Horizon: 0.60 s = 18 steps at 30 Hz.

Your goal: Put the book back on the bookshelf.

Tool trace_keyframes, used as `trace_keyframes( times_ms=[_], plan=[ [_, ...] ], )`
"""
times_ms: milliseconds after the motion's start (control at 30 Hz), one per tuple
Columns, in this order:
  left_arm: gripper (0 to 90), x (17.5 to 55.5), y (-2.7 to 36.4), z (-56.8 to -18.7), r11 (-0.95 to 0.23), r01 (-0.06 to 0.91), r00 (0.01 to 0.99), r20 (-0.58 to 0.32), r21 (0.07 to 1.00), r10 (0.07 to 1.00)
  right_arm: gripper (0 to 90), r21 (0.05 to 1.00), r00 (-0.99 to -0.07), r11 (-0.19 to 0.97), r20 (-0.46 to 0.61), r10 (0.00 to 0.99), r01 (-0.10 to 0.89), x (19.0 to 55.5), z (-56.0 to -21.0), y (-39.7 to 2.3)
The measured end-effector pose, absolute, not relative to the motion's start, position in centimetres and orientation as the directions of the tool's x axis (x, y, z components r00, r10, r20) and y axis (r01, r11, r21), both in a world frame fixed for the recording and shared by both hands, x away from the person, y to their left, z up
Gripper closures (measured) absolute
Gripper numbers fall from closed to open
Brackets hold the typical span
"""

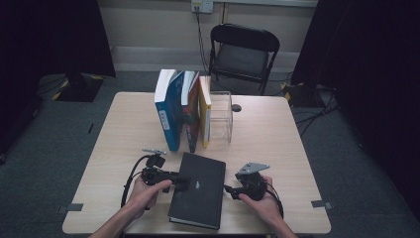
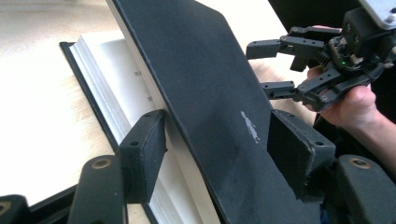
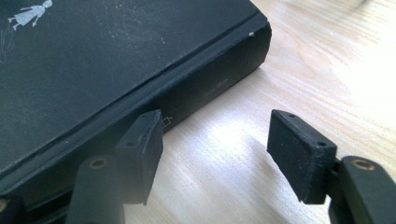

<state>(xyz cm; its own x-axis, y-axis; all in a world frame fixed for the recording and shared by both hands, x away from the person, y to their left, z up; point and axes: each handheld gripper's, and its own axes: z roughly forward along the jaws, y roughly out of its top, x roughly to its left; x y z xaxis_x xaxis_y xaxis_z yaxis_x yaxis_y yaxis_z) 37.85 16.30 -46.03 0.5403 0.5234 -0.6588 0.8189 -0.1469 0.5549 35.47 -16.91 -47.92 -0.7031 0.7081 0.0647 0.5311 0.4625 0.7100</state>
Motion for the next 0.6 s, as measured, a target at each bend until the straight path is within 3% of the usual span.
trace_keyframes(
  times_ms=[100,267,600],
  plan=[
    [36.7,38.0,16.4,-46.0,-0.12,0.831,0.522,-0.687,0.544,0.505,35.6,0.709,-0.703,0.462,0.065,0.709,0.532,35.5,-47.9,-16.9],
    [32.7,38.2,15.5,-46.2,-0.131,0.824,0.524,-0.654,0.551,0.545,35.3,0.709,-0.701,0.463,0.062,0.71,0.532,35.5,-47.9,-17.1],
    [35.2,37.6,15.7,-46.0,-0.133,0.827,0.527,-0.671,0.546,0.522,36.0,0.718,-0.695,0.45,0.064,0.716,0.53,35.5,-47.8,-17.4]
  ],
)
